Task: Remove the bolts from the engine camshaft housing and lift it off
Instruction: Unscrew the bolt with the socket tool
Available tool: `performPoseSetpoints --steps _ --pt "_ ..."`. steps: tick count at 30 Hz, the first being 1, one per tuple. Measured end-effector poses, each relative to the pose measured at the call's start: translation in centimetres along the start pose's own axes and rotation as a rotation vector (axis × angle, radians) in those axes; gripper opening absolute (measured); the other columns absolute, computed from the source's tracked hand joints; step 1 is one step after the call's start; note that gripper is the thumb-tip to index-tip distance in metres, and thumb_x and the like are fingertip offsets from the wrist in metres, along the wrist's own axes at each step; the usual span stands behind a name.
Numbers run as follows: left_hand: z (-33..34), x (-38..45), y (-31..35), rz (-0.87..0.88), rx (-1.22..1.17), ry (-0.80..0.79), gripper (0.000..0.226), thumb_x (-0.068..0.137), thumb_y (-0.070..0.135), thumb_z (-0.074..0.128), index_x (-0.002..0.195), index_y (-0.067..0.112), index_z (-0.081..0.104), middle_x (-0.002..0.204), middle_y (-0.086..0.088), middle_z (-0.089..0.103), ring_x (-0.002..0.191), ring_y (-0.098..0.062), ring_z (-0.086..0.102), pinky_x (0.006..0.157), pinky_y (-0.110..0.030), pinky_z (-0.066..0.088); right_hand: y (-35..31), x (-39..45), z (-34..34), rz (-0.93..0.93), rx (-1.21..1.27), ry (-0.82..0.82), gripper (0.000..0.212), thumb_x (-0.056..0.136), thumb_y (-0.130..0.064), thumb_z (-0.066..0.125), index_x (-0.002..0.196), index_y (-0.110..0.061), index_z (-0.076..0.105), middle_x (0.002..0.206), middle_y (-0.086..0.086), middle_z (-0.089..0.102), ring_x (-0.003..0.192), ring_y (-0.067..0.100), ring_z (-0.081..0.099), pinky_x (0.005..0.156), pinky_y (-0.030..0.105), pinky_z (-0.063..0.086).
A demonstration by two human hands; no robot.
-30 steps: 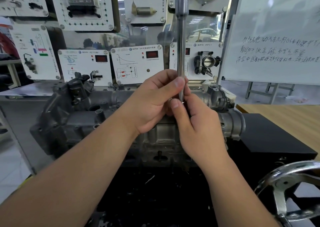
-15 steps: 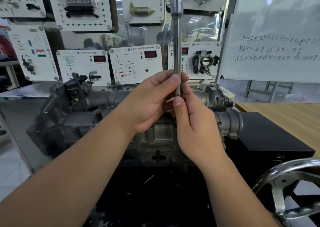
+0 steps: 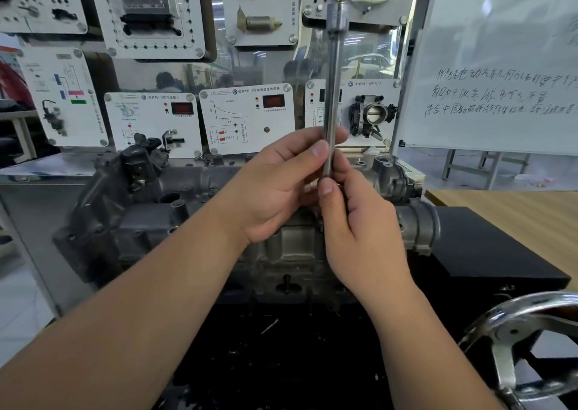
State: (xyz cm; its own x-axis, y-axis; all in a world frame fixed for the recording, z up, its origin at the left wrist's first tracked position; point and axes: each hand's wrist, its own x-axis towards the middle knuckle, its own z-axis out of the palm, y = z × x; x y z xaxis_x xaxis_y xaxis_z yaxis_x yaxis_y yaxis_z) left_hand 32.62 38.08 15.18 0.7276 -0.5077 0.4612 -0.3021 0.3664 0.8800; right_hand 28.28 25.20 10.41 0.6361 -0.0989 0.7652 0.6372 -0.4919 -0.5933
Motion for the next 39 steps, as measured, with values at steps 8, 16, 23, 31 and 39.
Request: performPoseSetpoints --steps 8,16,23,31,39 --pt "0.07 0.01 -0.29 0.068 0.007 0.035 0.025 0.088 0.013 0.060 0.079 0.028 0.079 0.078 0.005 0.072 0.079 -0.010 0.065 0.084 -0.029 0.054 0.08 0.08 -0.06 -0.038 -0.032 0.024 0.040 0.099 -0.044 0.051 0.119 -0.013 0.068 0.063 -0.015 0.059 0.065 0.008 0.059 0.055 0.020 0.043" --pt "0.04 -0.09 -0.03 0.033 -0.010 -0.043 0.030 0.101 0.022 0.048 0.107 0.027 0.077 0.101 0.002 0.076 0.091 -0.007 0.071 0.074 -0.020 0.055 -0.17 0.10 -0.29 0.001 -0.030 -0.045 0.024 0.103 -0.039 0.039 0.112 -0.023 0.055 0.069 -0.010 0.061 0.063 0.015 0.059 0.060 0.039 0.046" --pt "0.23 -0.09 0.02 0.037 -0.003 -0.018 0.031 0.098 0.018 0.051 0.092 0.026 0.080 0.085 0.003 0.074 0.079 -0.005 0.067 0.073 -0.020 0.055 0.12 0.32 -0.06 -0.017 -0.005 -0.058 0.030 0.101 -0.040 0.039 0.110 -0.025 0.063 0.061 -0.026 0.051 0.060 0.000 0.052 0.055 0.014 0.033" --pt "0.27 -0.05 -0.19 0.064 0.005 0.024 0.009 0.091 0.015 0.058 0.091 0.015 0.067 0.086 0.000 0.075 0.081 -0.011 0.071 0.078 -0.029 0.059 0.05 0.03 0.19 -0.002 -0.031 0.009 0.034 0.099 -0.046 0.051 0.121 -0.022 0.061 0.079 -0.010 0.072 0.073 0.009 0.066 0.067 0.037 0.052" --pt "0.19 -0.08 0.08 0.020 0.015 -0.028 0.033 0.100 0.023 0.047 0.102 0.033 0.079 0.090 0.003 0.073 0.090 -0.012 0.065 0.079 -0.025 0.053 0.04 0.23 0.01 -0.042 -0.027 -0.030 0.026 0.102 -0.033 0.040 0.103 -0.022 0.064 0.060 -0.022 0.048 0.059 -0.002 0.053 0.054 0.010 0.037"
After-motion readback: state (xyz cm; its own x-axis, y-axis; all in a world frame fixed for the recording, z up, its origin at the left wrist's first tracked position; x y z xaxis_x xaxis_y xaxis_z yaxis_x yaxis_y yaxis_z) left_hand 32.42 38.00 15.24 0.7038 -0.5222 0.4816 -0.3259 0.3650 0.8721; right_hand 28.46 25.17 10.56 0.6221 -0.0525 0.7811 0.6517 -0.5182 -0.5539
